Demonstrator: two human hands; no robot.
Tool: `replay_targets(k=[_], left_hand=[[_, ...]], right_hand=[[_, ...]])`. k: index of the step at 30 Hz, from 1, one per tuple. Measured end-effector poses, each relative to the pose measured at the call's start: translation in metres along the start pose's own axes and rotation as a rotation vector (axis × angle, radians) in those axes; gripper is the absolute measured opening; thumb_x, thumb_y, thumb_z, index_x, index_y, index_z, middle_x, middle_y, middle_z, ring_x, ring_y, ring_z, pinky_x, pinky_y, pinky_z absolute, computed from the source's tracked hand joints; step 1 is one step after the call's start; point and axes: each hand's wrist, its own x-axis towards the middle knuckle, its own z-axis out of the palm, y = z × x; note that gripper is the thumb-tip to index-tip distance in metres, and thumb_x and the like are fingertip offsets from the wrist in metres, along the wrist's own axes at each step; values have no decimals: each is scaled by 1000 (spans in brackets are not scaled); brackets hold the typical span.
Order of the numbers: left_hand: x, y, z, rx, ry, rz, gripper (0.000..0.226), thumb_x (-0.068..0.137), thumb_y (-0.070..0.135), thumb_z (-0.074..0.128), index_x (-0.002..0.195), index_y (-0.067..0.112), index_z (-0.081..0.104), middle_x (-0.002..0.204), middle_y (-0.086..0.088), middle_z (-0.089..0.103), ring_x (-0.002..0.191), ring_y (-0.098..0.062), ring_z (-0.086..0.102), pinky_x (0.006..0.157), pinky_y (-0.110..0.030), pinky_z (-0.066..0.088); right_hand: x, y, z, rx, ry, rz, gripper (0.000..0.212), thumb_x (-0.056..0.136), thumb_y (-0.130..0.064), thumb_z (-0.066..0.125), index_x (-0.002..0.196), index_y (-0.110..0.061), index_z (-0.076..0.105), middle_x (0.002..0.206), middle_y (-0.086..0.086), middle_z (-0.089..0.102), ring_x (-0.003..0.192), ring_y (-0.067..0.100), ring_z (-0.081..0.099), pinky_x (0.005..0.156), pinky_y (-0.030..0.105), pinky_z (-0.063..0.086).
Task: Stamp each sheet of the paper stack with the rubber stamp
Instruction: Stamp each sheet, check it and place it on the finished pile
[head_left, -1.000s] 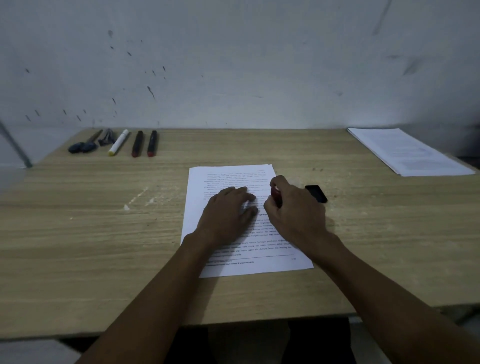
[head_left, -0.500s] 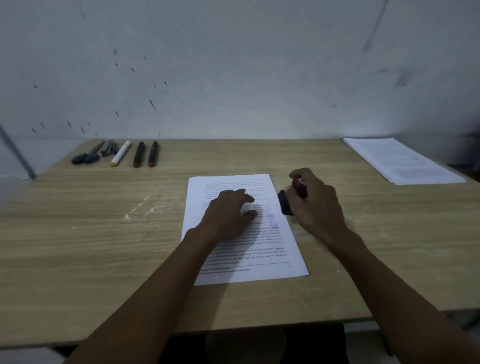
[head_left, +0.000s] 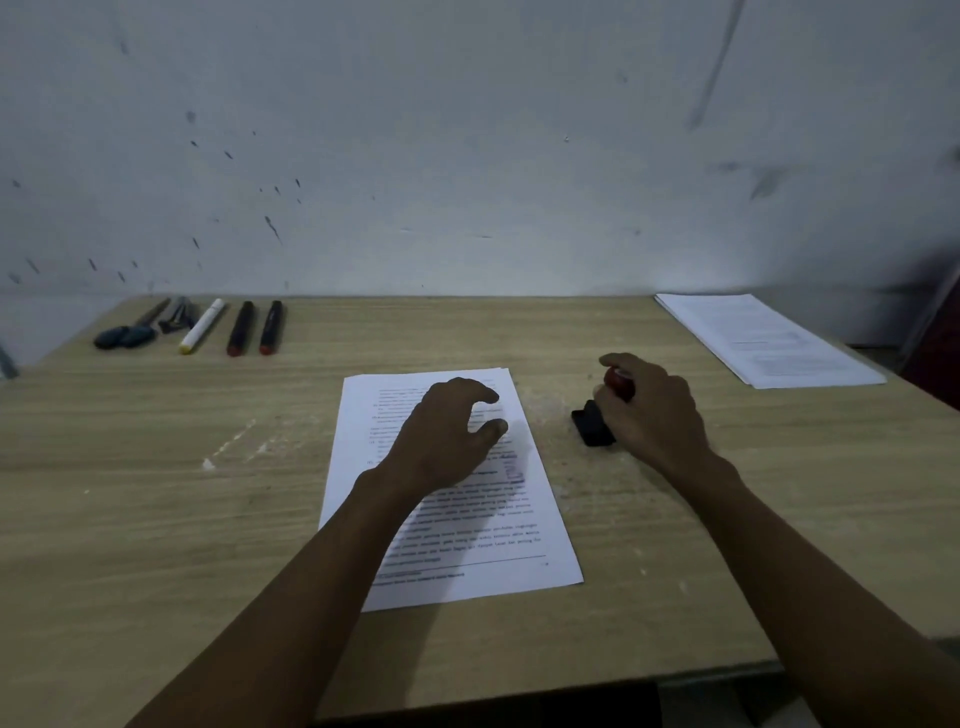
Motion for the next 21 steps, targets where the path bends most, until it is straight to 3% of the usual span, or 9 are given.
replay_targets(k=[6,15,21], left_hand=[[1,-4,-2,-17,39,-3,38,90,33,64,125,20,60,134,3,56,129,-15,45,106,-24,28],[2,-16,-9,-54,97,-16,35,88,32,66,120,20,62,128,2,60,124,-18,50,107,-38,38],[-1,-20,-15,-56,121,-34,34,88,30,66,120,18,62,127,1,61,123,-18,51,107,-35,38]], right_hand=[[4,-1,5,-75,-62,-21,45,90,-30,58,134,-35,55,134,2,58,119,28,55,94,40,48],[10,-2,13,-102,-107,-41,45,91,-31,55,135,-38,51,132,1,60,117,28,55,89,37,45],[6,-2,14,-40,-107,-7,58,91,-38,59,145,-39,36,127,9,61,113,33,57,90,39,45]])
